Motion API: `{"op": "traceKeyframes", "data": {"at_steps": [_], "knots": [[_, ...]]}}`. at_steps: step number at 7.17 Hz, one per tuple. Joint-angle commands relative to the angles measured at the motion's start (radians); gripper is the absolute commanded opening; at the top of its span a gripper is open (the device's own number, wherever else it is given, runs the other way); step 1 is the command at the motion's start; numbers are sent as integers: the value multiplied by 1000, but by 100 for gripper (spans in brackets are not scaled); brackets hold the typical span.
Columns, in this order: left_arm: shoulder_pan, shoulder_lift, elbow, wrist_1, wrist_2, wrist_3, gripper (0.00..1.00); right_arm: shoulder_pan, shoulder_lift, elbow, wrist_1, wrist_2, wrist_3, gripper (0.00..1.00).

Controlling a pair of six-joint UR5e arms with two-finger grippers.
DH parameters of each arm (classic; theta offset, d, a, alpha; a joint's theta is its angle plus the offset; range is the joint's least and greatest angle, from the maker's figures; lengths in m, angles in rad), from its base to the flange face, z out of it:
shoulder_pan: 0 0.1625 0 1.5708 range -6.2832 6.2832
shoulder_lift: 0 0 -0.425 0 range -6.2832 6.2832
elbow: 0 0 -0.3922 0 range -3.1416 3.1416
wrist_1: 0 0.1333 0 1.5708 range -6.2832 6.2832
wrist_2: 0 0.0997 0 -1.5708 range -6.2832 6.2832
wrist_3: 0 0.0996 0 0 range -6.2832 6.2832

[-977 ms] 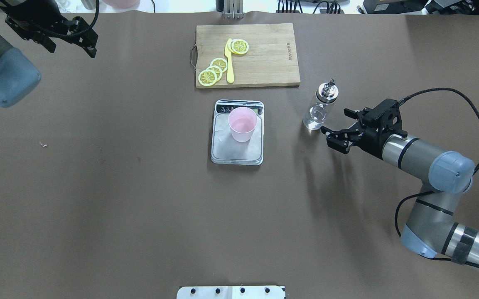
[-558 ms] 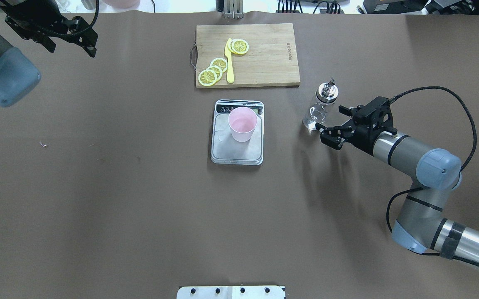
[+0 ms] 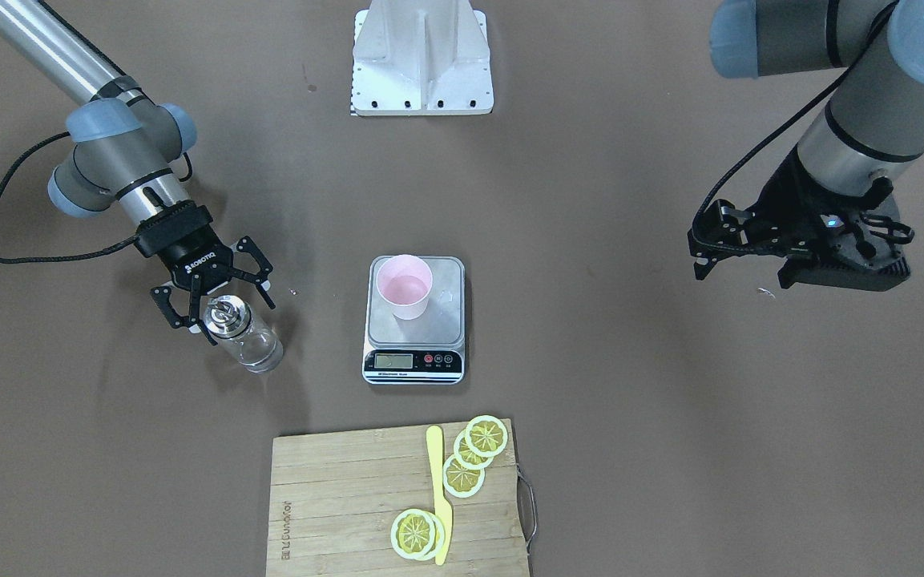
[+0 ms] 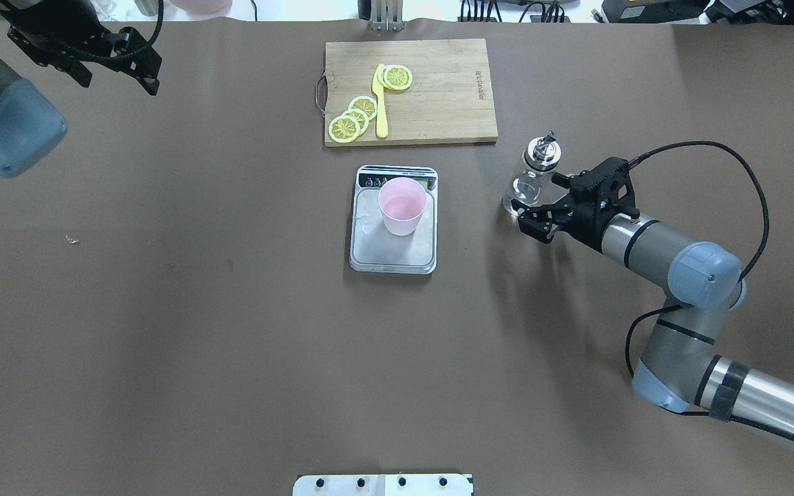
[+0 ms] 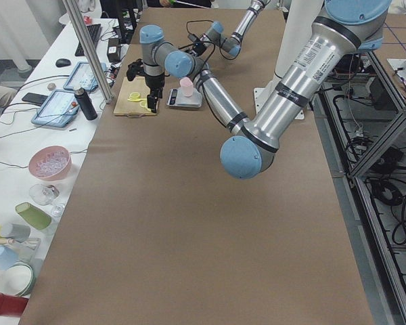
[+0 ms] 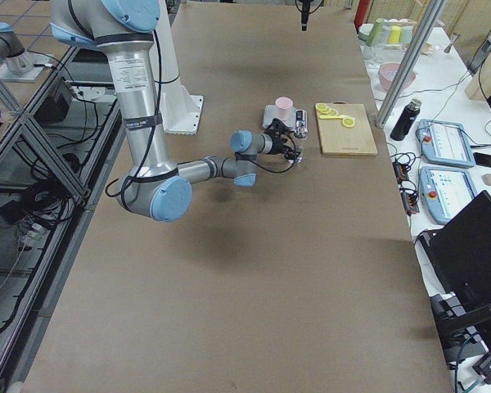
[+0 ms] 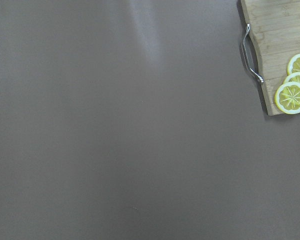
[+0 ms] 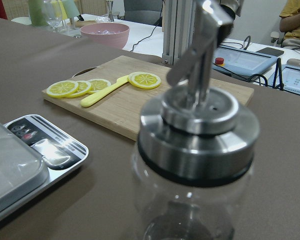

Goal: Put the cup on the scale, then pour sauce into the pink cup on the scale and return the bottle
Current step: 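Close the right gripper around the glass sauce bottle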

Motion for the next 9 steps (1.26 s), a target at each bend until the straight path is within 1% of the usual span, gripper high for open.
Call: {"op": "traceKeyframes", "data": {"at_steps": [1,4,6,7,9], "knots": [[0,0,1,0,0,0,99,3,37,-46,1,0,0,93],[-2,0,1,0,0,0,99,13,37,-70,8,4,0,93],[-3,-2,2,0,0,0,99,12,39,-78,30,0,0,90],[-3,-2,2,0,0,0,99,12,40,-80,30,0,0,87],[-3,-2,1,0,-1,0,99,10,42,-80,30,0,0,86]]}}
